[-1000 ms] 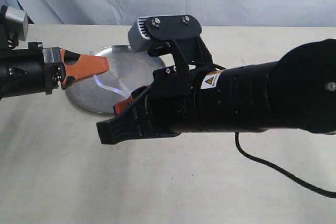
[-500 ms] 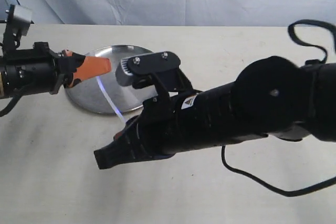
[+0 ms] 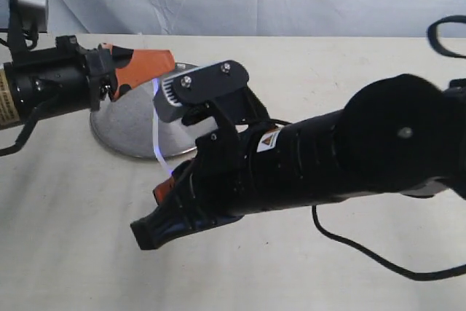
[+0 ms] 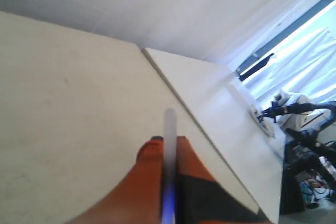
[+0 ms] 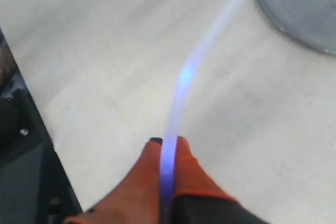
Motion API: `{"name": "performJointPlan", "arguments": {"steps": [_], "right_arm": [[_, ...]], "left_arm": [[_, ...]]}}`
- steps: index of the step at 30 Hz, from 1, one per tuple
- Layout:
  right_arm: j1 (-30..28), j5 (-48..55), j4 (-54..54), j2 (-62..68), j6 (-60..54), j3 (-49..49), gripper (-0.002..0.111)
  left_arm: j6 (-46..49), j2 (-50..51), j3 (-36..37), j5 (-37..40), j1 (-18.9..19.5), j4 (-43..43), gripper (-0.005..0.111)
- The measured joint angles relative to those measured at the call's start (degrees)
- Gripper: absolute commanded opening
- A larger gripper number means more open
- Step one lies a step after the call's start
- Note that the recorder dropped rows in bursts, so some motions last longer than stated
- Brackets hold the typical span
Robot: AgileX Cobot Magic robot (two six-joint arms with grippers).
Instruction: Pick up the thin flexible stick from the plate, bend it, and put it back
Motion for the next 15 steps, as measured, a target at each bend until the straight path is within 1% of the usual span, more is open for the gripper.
{"name": "performJointPlan", "arguments": {"steps": [2, 6, 11, 15], "right_arm": [[0.0, -1.0, -0.1, 2.2, 0.0, 0.0, 0.0], [-0.1, -5.3, -0.1, 5.2, 0.0, 0.0, 0.0], [-0.1, -11.1, -0.3, 6.6, 0.0, 0.1, 0.0], [-0.1, -11.7, -0.3, 6.0, 0.2, 0.6, 0.0]], "left_arm": [[0.0, -1.6, 0.0, -2.4, -0.3, -0.3, 0.0], [0.1, -3.1, -0.1, -4.4, -0.6, -0.2, 0.0], [0.0, -3.3, -0.4, -3.9, -0.6, 0.4, 0.0], [-0.1, -3.8, -0.7, 0.0, -0.6, 0.8, 0.0]]}}
